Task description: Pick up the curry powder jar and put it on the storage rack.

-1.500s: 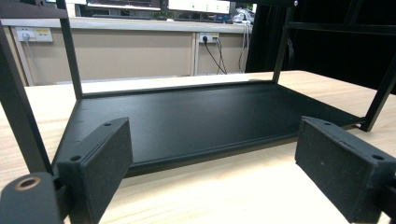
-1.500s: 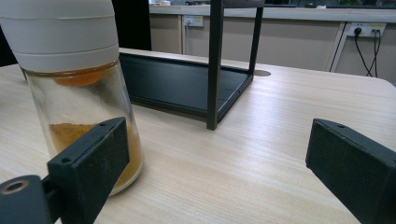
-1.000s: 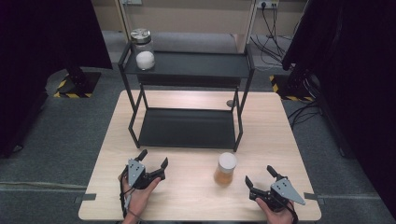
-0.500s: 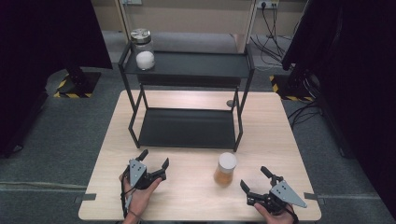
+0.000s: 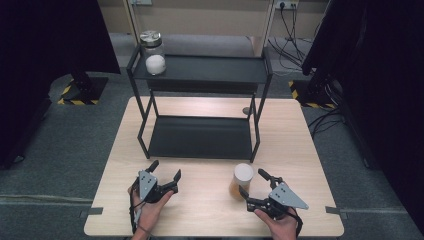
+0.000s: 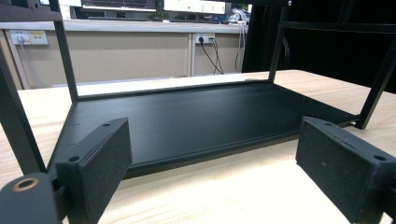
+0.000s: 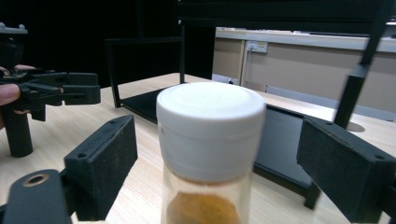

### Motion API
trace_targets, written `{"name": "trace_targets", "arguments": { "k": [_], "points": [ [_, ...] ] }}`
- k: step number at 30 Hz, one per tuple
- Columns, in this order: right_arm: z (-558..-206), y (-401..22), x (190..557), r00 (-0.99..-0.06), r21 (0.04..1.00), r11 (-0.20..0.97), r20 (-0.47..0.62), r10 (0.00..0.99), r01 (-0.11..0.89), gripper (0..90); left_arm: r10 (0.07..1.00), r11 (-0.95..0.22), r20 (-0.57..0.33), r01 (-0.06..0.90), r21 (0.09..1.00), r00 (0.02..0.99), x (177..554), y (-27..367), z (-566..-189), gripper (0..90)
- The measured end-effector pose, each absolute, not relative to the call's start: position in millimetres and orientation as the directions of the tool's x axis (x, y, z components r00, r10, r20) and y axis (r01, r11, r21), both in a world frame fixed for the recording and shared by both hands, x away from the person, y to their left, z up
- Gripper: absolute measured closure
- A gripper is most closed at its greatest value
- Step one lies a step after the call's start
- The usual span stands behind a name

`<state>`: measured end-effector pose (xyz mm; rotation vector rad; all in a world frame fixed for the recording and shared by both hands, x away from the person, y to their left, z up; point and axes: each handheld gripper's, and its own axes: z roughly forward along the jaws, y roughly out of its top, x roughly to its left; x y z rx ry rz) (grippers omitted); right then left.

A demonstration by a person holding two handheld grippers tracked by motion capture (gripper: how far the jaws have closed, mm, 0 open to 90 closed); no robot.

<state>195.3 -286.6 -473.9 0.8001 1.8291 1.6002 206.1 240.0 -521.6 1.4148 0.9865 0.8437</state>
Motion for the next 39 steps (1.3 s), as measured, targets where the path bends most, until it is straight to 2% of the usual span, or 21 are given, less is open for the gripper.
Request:
{"name": "trace_targets", "arguments": {
  "k": [18,30,39],
  "points": [
    [-473,-270,213,-0.661,0.986,0.148,-0.062,0.748,0.075,32.9,0.92,0.013,-0.051,0.098,0.995,0.389,207,241,-521,10.0],
    [-472,-268,207,-0.644,0.988,0.129,-0.045,0.763,0.084,33.6,0.919,0.016,-0.055,0.101,0.995,0.391,207,241,-521,10.0],
    [-461,-270,197,-0.603,0.995,0.088,-0.041,0.797,0.049,33.6,0.919,0.017,-0.056,0.102,0.995,0.391,207,242,-521,10.0]
  ]
}}
